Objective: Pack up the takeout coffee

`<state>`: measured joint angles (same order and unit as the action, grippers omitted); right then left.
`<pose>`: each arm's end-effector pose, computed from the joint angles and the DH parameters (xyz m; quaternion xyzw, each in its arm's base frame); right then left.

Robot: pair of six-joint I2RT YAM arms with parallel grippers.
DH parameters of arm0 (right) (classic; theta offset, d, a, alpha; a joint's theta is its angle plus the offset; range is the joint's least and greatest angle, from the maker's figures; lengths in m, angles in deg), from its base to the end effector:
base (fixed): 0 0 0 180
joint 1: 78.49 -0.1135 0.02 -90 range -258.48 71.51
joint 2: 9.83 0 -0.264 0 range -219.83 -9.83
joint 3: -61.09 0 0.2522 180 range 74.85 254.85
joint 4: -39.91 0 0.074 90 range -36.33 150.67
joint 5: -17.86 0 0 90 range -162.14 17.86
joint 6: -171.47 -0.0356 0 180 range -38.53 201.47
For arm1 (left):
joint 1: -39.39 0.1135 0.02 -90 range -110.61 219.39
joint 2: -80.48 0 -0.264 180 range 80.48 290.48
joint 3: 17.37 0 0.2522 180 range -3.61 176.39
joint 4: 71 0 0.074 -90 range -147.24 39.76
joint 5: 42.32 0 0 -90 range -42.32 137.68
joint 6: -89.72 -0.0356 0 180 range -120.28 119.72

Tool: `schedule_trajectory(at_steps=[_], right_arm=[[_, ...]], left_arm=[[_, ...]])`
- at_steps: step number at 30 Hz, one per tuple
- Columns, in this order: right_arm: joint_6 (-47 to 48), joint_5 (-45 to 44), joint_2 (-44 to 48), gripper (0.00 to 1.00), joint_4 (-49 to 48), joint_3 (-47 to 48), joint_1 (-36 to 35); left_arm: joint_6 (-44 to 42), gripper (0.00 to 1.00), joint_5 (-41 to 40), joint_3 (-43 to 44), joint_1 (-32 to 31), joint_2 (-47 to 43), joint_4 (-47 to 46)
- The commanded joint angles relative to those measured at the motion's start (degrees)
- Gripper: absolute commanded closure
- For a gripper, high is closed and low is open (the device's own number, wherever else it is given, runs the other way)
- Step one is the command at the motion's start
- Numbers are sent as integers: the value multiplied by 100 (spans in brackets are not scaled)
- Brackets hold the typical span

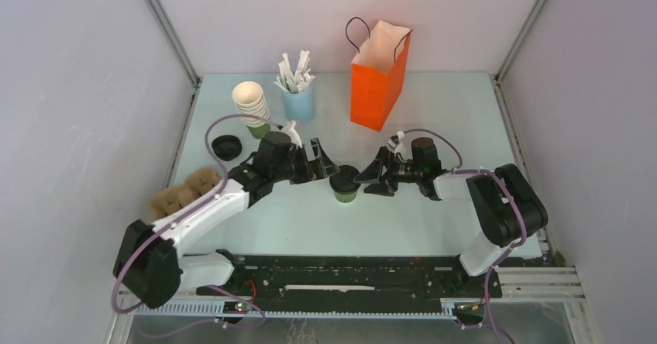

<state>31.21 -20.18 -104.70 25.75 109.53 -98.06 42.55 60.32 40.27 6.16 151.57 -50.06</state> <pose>0.2708 0.1260 0.1426 0.0044 0.8152 0.5630 0.1363 0.2211 -0.1542 0.2432 -0.0224 0.8804 -0.3623 0.3052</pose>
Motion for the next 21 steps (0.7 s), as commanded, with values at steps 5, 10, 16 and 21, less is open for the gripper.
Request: schedule_trajectory(at_steps=[5,10,16,21], right_arm=[[-691,-793,33,14,-530,44,-522],[-1276,-1271,-173,22,-1333,39,-707],[-1792,-1529,-823,27,-2195,191,-956],[-1939,-2035,-1156,27,-2530,390,-1222]], left_arm=[[-559,1,-849,677,11,-1450,1538],[-598,0,-1197,677,16,-2250,2249],[-727,0,-1584,812,12,-2877,2954],[-750,0,-1683,919,13,-3124,3222]])
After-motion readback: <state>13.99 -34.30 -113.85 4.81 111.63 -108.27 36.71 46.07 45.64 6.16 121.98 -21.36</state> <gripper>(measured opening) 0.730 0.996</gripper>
